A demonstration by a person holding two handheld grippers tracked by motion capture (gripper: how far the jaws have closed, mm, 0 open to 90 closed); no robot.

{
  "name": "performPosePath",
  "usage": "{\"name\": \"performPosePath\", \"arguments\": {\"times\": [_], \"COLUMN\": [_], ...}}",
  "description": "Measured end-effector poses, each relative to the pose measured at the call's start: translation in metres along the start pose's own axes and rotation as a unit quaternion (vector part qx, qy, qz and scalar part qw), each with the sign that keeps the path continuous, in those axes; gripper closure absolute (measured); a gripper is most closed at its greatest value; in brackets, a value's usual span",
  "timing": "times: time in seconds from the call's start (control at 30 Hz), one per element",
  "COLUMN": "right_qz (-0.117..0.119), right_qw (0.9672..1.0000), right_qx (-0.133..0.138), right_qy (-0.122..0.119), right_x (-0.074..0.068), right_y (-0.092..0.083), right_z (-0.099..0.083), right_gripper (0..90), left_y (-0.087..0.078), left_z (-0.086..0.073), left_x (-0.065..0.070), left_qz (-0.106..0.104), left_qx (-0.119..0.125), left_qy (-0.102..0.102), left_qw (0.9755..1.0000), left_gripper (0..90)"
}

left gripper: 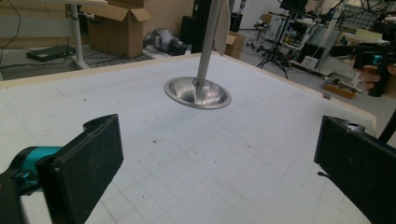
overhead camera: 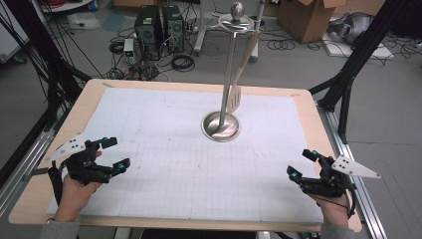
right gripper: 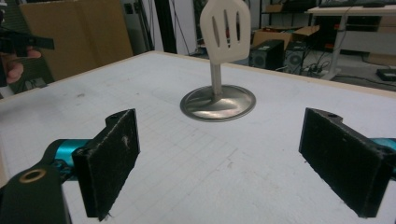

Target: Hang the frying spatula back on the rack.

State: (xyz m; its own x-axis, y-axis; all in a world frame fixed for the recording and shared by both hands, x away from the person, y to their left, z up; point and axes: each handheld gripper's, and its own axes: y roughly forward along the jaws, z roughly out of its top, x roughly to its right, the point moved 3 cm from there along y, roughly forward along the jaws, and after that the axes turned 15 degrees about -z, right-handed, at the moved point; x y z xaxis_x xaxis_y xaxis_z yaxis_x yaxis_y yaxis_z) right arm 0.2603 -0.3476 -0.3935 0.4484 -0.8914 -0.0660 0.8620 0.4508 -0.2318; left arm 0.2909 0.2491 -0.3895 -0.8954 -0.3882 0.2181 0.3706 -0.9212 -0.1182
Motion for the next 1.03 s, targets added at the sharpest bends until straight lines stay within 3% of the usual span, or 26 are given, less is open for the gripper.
{"name": "performPosePath", "arguments": {"times": [0.2,0.53,0.73,0.87,1.03], "right_qz": [-0.015,0.004,0.009,0.008,0.009], "right_qw": [0.9998,0.9996,0.9984,0.9984,0.9982], "right_qx": [0.005,0.015,0.030,0.027,0.033], "right_qy": [0.009,0.024,0.047,0.049,0.049], "right_x": [0.013,0.029,0.042,0.044,0.040], "right_y": [-0.012,-0.021,-0.030,-0.031,-0.030], "right_z": [-0.006,-0.023,-0.038,-0.043,-0.037], "right_gripper": [11.5,11.5,11.5,11.5,11.5], "left_y": [0.001,-0.004,-0.006,-0.006,-0.008], "left_z": [-0.002,-0.012,-0.015,-0.017,-0.022], "left_x": [0.000,-0.008,-0.010,-0.010,-0.013], "left_qz": [0.002,0.014,0.020,0.025,0.031], "left_qx": [-0.004,-0.007,-0.005,-0.007,-0.011], "left_qy": [-0.001,-0.018,-0.022,-0.024,-0.031], "left_qw": [1.0000,0.9997,0.9996,0.9994,0.9990], "left_gripper": [1.7,1.7,1.7,1.7,1.7]}}
